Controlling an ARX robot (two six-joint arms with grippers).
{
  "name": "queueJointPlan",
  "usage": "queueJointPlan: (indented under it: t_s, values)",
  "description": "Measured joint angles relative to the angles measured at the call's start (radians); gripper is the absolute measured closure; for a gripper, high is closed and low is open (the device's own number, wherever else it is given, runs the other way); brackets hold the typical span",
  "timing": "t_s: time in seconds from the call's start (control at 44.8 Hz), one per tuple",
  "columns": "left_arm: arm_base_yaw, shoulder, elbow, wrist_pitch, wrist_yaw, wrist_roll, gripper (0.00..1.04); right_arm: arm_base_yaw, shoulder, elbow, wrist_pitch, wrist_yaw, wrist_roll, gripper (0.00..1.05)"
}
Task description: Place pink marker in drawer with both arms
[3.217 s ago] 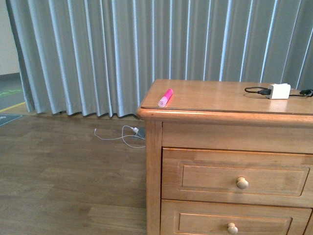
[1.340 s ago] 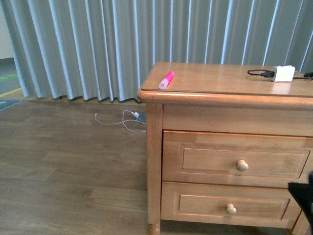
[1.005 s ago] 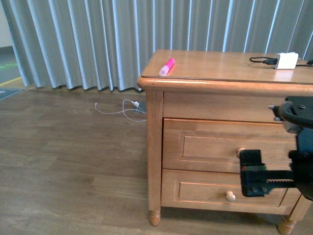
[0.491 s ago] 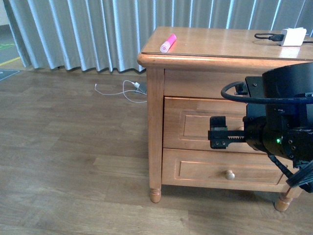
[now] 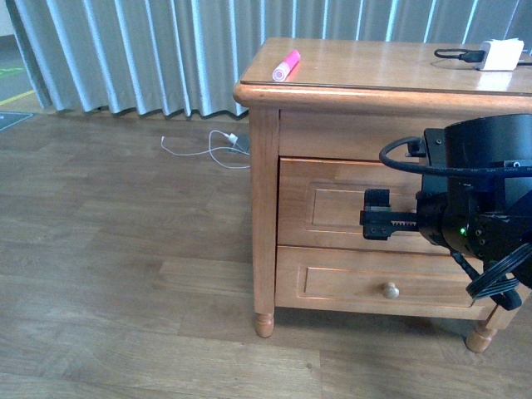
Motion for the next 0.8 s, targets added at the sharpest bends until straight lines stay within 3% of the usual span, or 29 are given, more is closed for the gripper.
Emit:
queueJointPlan:
  t_s: [0.469,0.804]
  values:
    - [0.0,0.0,0.0,0.0,0.0,0.0,0.06,0.0,0.034,0.018,0.016,-0.003,0.0,0.1]
    - [0.0,0.0,0.0,0.0,0.0,0.0,0.06,-0.003,0.034,0.018,-0.005,0.008,-0.02,0.75]
